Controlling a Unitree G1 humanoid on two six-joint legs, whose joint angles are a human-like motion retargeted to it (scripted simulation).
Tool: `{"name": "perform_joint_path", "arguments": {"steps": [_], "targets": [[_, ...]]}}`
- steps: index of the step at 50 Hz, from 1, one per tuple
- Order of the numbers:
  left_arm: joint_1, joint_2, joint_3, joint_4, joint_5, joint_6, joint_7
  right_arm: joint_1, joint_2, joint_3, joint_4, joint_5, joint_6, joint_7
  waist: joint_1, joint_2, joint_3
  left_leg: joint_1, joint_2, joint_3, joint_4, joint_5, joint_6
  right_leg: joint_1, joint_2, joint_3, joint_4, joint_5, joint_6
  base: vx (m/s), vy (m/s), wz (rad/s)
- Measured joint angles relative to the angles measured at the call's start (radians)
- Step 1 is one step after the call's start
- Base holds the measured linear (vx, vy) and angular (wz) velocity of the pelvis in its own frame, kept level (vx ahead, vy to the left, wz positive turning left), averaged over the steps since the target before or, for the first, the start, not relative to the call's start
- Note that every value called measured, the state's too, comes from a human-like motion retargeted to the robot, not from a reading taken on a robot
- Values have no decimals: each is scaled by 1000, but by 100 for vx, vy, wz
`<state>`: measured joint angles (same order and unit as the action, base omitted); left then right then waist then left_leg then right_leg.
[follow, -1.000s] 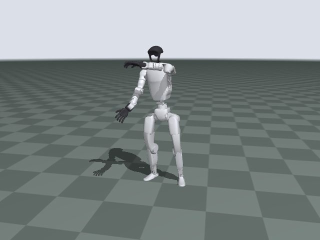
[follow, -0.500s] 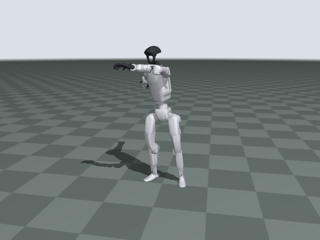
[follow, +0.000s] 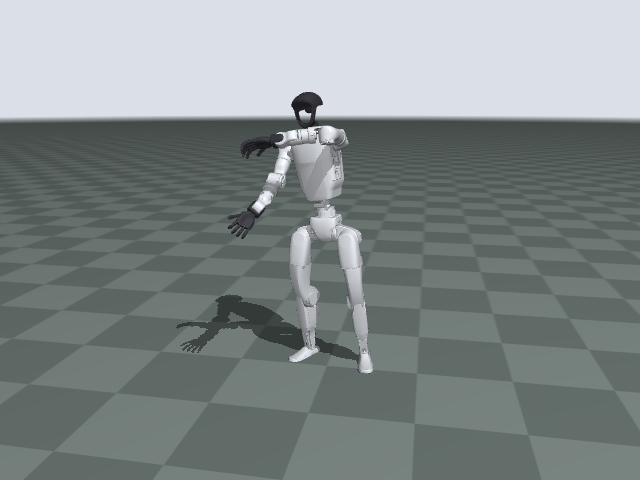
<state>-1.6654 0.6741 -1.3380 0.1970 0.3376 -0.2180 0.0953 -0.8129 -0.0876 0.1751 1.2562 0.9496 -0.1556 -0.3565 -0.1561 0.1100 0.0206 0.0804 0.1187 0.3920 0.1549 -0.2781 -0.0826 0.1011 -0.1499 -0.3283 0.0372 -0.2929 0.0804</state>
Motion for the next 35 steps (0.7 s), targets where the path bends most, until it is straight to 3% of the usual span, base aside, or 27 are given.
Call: {"name": "perform_joint_path", "arguments": {"steps": [5,10,12,17,22,29,35], "targets": [[-23,14,59,-24,-58,12,62,-253,127,22,-183,47,-84,-104,25,2,-20,-16,-2,-46,9,7,-15,23,-1,-47,-7,-4,-16,2,-2,49],[-46,25,98,-24,-105,12,97,-413,141,24,-285,34,-105,-144,38,4,-34,-30,-3,-87,17,12,-39,42,0,-90,-14,-8,-27,3,-1,44],[-49,32,100,-26,-121,11,95,-445,125,63,-284,-76,-75,-170,41,2,-39,-32,-3,-93,20,12,-44,47,1,-97,-14,-9,-29,2,0,12],[-44,58,100,-31,-142,10,94,-423,124,50,-279,51,-109,-150,36,-1,-44,-27,0,-88,25,7,-39,51,2,-92,-15,-11,-28,0,0,-4],[-21,70,101,-33,-137,11,80,-236,96,89,-265,119,-100,-68,21,-10,-38,-13,2,-62,28,-2,-22,47,1,-68,-8,-14,-20,2,-1,-26],[1,58,100,-30,-138,8,83,230,-41,183,-170,147,-23,19,-19,-21,-8,4,1,-24,20,-10,-6,34,-1,-35,-5,-15,1,1,1,-27],[-5,76,93,-23,-157,3,95,616,-216,-11,74,87,44,-15,-80,-31,22,13,-2,4,2,-12,-2,22,-2,-14,-11,-14,23,2,2,-24]]}}
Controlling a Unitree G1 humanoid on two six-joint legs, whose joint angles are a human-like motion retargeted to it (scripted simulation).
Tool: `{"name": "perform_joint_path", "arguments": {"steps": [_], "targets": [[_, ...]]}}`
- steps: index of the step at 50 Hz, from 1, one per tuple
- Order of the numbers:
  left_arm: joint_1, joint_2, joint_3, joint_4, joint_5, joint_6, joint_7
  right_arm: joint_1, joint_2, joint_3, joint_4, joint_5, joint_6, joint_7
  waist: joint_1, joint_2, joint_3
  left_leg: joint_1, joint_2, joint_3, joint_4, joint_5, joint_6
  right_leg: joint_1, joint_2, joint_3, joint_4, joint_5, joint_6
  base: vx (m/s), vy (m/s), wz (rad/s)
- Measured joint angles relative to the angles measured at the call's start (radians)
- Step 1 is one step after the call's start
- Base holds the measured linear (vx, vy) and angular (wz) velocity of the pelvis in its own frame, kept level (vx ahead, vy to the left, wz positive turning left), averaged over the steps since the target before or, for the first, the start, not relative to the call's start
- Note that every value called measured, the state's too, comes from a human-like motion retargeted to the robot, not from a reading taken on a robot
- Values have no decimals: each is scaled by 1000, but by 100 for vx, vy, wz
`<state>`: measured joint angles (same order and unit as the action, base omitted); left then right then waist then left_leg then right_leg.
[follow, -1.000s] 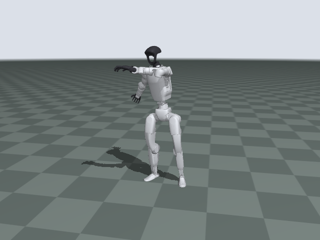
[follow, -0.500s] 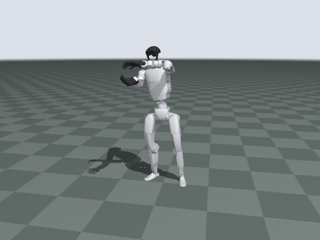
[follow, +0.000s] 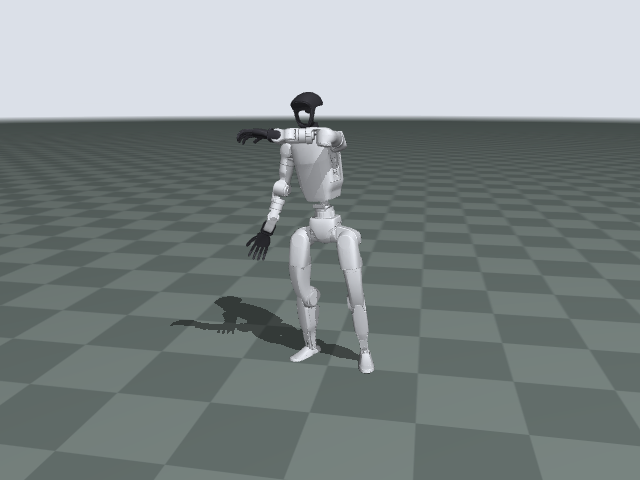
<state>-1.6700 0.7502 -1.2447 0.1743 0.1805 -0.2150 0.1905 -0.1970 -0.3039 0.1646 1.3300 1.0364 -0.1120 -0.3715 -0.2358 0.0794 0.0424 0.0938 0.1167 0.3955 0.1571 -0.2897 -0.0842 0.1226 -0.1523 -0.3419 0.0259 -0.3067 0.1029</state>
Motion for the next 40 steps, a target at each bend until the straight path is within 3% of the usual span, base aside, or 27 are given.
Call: {"name": "perform_joint_path", "arguments": {"steps": [11,17,22,27,33,40], "targets": [[-65,127,-66,25,-58,-11,-22,584,-445,-829,115,88,-19,-27,-148,-45,34,-5,-7,26,3,6,-21,-16,-9,19,-15,14,44,1,1,-12],[-88,121,-39,52,-72,-17,-20,726,-611,-995,183,-72,15,-69,-151,-48,45,-20,-9,21,17,8,-32,-19,-14,14,-20,21,43,0,0,0],[-47,76,49,46,-93,-12,-31,665,-631,-935,162,-158,47,-41,-111,-32,41,-27,-10,7,17,4,-34,-17,-14,0,-20,21,38,0,0,0],[7,1,113,39,-81,-6,-44,427,-529,-705,97,-147,13,-62,-38,-23,22,-22,-11,-3,12,0,-31,-9,-12,-8,-18,14,23,0,0,0],[60,-94,121,59,-70,23,-95,-12,-245,-340,117,-41,-27,-132,76,-36,-33,-6,-8,-6,10,-6,-8,6,-9,-3,-14,3,-7,0,0,0],[55,-145,79,19,-99,58,-140,-520,110,-131,13,63,-55,-149,181,-44,-95,4,-3,-32,9,-6,12,28,-3,-24,-2,-7,-34,1,-3,19]]}}
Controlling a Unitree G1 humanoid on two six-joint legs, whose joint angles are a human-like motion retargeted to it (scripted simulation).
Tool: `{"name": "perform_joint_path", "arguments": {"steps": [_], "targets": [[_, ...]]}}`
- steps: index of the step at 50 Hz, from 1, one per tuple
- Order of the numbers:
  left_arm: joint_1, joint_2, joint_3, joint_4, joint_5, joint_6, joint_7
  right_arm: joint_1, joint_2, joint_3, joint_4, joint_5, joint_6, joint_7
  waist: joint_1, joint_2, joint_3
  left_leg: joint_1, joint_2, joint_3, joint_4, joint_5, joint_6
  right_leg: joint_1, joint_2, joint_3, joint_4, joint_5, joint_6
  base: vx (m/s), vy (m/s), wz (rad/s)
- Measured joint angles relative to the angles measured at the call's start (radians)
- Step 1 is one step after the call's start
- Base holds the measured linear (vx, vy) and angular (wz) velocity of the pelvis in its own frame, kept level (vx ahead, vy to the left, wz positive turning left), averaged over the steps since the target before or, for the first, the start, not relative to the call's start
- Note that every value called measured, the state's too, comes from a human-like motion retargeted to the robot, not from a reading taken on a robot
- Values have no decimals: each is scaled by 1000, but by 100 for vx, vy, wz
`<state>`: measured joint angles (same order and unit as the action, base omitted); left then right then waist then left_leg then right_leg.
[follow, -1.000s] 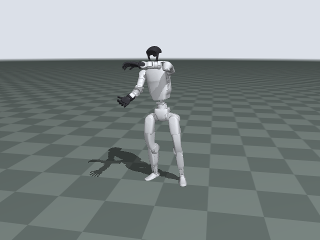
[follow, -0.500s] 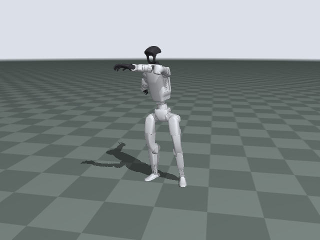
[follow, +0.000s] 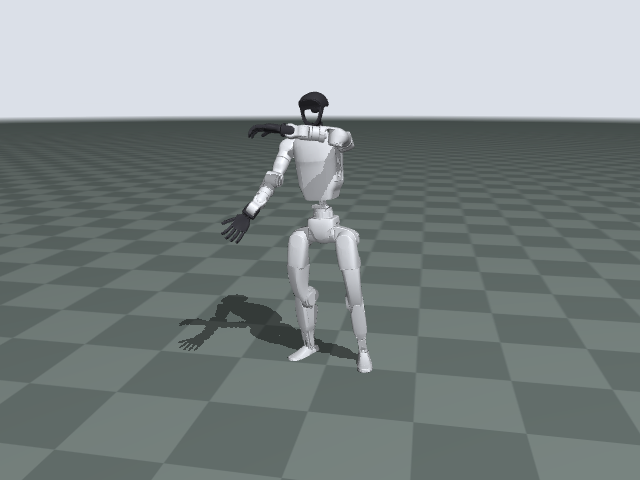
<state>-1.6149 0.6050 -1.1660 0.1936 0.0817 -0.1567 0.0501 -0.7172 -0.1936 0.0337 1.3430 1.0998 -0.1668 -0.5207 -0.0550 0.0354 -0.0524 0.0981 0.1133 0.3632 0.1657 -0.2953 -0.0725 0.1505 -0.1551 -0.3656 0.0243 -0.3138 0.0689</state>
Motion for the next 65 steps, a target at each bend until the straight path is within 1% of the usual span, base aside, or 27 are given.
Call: {"name": "perform_joint_path", "arguments": {"steps": [3,5,10,11,12,13,14,15,17,18,20,22,24,30,34,37,39,41,45,47,50,53,55,58,62,65], "targets": [[-13,-8,3,-35,-30,10,-6,-163,93,72,-132,10,-40,19,31,-5,-21,-7,-1,-24,2,3,3,9,0,-23,2,-2,-8,2,-3,43],[-25,-7,14,-60,-53,15,-6,-264,128,115,-213,15,-59,27,47,-10,-29,-15,-2,-40,3,6,0,13,0,-40,1,-2,-12,2,-2,45],[-56,-5,49,-103,-103,21,15,-473,139,190,-339,5,-79,24,81,-20,-40,-33,-5,-72,10,12,-16,21,0,-73,-5,-3,-17,1,-1,34],[-66,-8,52,-104,-99,21,13,-509,114,268,-334,-197,-13,1,90,-23,-39,-35,-5,-75,12,12,-18,22,-1,-76,-5,-3,-17,1,0,18],[-75,-10,56,-104,-100,21,13,-538,102,301,-343,-266,6,-10,98,-24,-38,-37,-5,-77,15,12,-20,22,-1,-79,-5,-3,-17,0,0,0],[-84,-10,61,-102,-112,20,17,-554,115,244,-379,-70,-70,5,100,-22,-37,-40,-5,-80,17,13,-24,24,0,-82,-7,-3,-16,0,0,0],[-87,-35,64,-81,-26,20,29,-572,111,221,-389,9,-119,31,109,-28,-37,-45,-6,-78,20,12,-24,22,-3,-87,-8,-2,-11,0,0,0],[-89,-73,65,-52,109,20,44,-590,98,216,-387,29,-155,64,120,-38,-36,-50,-7,-74,23,10,-24,18,-7,-93,-9,-2,-4,0,0,0],[-94,-93,59,-31,151,14,53,-595,66,259,-364,-62,-139,68,129,-47,-42,-51,-8,-72,25,9,-27,16,-8,-92,-7,-2,-1,0,0,0],[-96,-98,61,-23,152,12,51,-591,60,253,-360,-48,-139,75,131,-47,-43,-51,-7,-70,26,8,-28,15,-7,-90,-6,-2,-2,0,0,0],[-98,-101,58,-13,175,8,51,-569,31,297,-331,-166,-100,79,131,-52,-45,-50,-6,-65,28,6,-28,13,-8,-85,-4,-2,0,0,0,0],[-92,-98,65,-10,160,5,44,-519,35,241,-332,-17,-119,130,123,-46,-43,-47,-2,-59,32,4,-27,12,-6,-78,-2,-2,-2,0,0,-9],[-85,-93,61,-11,157,0,34,-449,29,225,-318,64,-113,191,110,-47,-40,-44,0,-52,33,2,-26,11,-5,-70,-1,-2,-4,0,0,-20],[-57,-91,51,-5,207,-22,7,-110,-22,276,-252,70,-47,333,65,-45,-24,-31,6,-24,30,-4,-22,2,-1,-41,6,-1,-3,0,1,-24],[-43,-96,48,4,251,-22,26,156,-76,273,-108,-6,8,326,29,-37,2,-22,9,-6,21,-6,-20,-7,1,-22,10,1,-4,0,1,-23],[-37,-85,47,6,283,-20,43,348,-140,193,30,-99,62,306,-8,-27,28,-15,11,6,13,-6,-24,-13,4,-10,11,4,-5,1,2,-22],[-35,-65,41,6,299,-22,55,476,-206,75,95,-143,85,303,-41,-17,45,-12,13,14,8,-5,-30,-17,6,-3,11,7,-5,1,3,-21],[-37,-38,28,6,306,-25,67,608,-290,-83,128,-162,96,302,-78,-8,61,-10,14,21,2,-3,-38,-22,8,4,11,10,-4,1,3,-21],[-44,20,-8,17,296,-27,88,865,-485,-418,141,-142,93,284,-158,7,83,-10,17,38,-5,2,-57,-34,12,18,6,18,-4,0,3,-24],[-53,53,-28,29,280,-35,105,972,-574,-559,148,-117,80,267,-197,6,91,-13,18,47,-7,7,-70,-41,14,26,3,21,-3,-1,2,-25],[-62,74,-40,61,264,-37,137,1113,-694,-734,170,-56,63,268,-238,6,107,-17,20,58,-7,12,-83,-52,15,37,1,28,-5,-2,2,-21],[-66,75,-31,96,264,-33,175,1231,-772,-861,196,-33,65,295,-256,11,121,-22,21,65,-6,17,-93,-61,16,44,1,33,-7,0,0,0],[-70,70,-20,110,263,-31,198,1291,-797,-914,208,-50,70,305,-259,17,130,-27,22,67,-5,20,-97,-66,17,46,1,35,-7,0,0,0],[-69,55,4,111,253,-31,216,1329,-792,-923,218,-88,77,303,-248,30,138,-33,22,64,-7,22,-99,-72,17,42,1,37,-6,0,0,0],[-49,27,48,77,236,-36,221,1269,-721,-841,216,-91,70,281,-221,47,137,-44,20,48,-9,23,-97,-72,16,26,-1,35,-6,-1,-1,18],[-25,4,84,41,243,-42,219,1145,-631,-738,210,-76,55,250,-191,56,130,-49,17,32,-9,21,-92,-66,15,10,-2,30,-9,-2,-2,30]]}}
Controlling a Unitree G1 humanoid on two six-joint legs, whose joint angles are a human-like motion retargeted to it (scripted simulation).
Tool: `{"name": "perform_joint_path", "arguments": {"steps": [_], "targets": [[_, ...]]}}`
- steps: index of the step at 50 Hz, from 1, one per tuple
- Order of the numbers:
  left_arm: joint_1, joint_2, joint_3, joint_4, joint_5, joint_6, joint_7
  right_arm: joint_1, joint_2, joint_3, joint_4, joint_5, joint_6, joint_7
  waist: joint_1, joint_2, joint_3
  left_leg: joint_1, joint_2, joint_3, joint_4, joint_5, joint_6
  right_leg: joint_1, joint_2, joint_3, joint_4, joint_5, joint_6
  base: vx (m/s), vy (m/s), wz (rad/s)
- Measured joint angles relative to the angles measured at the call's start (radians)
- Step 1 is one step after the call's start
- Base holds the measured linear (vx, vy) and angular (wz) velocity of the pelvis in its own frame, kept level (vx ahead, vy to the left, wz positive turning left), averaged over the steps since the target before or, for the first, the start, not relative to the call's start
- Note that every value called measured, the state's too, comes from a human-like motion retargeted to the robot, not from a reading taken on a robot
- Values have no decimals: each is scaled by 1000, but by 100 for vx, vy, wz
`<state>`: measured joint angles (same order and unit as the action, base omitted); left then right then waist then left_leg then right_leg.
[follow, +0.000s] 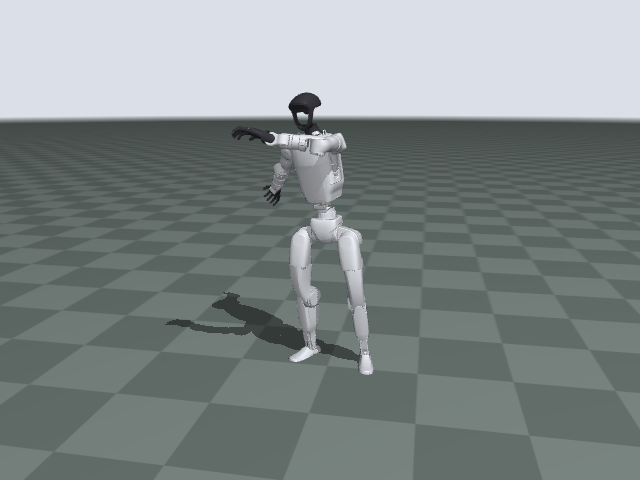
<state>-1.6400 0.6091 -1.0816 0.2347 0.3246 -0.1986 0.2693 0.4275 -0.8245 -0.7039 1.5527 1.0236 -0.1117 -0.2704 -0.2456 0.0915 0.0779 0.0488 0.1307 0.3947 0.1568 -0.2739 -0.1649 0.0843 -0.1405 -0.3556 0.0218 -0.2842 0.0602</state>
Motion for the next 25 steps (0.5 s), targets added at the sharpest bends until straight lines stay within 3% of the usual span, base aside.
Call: {"name": "perform_joint_path", "arguments": {"steps": [5,12,18,25], "targets": [[24,-45,9,-34,21,1,-30,-345,201,270,-15,61,-21,-56,70,7,-23,1,-2,-18,5,-6,20,14,-2,-15,1,-10,-6,-1,-2,15],[-11,-86,-78,-6,47,-1,5,-979,553,753,-98,163,-130,-106,163,1,-68,22,-2,-17,3,-12,72,29,-2,-7,8,-19,2,-1,-5,-1],[-55,-83,-84,-1,4,17,68,-1482,743,830,-245,170,-204,-208,207,-1,-97,26,-6,-38,1,-9,99,44,-4,-25,8,-21,7,0,-1,14],[-103,-59,-60,-22,-96,52,102,-1855,773,932,-318,129,-212,-341,218,-17,-116,4,-13,-87,18,-2,85,68,-9,-77,-1,-24,-2,1,-1,38]]}}
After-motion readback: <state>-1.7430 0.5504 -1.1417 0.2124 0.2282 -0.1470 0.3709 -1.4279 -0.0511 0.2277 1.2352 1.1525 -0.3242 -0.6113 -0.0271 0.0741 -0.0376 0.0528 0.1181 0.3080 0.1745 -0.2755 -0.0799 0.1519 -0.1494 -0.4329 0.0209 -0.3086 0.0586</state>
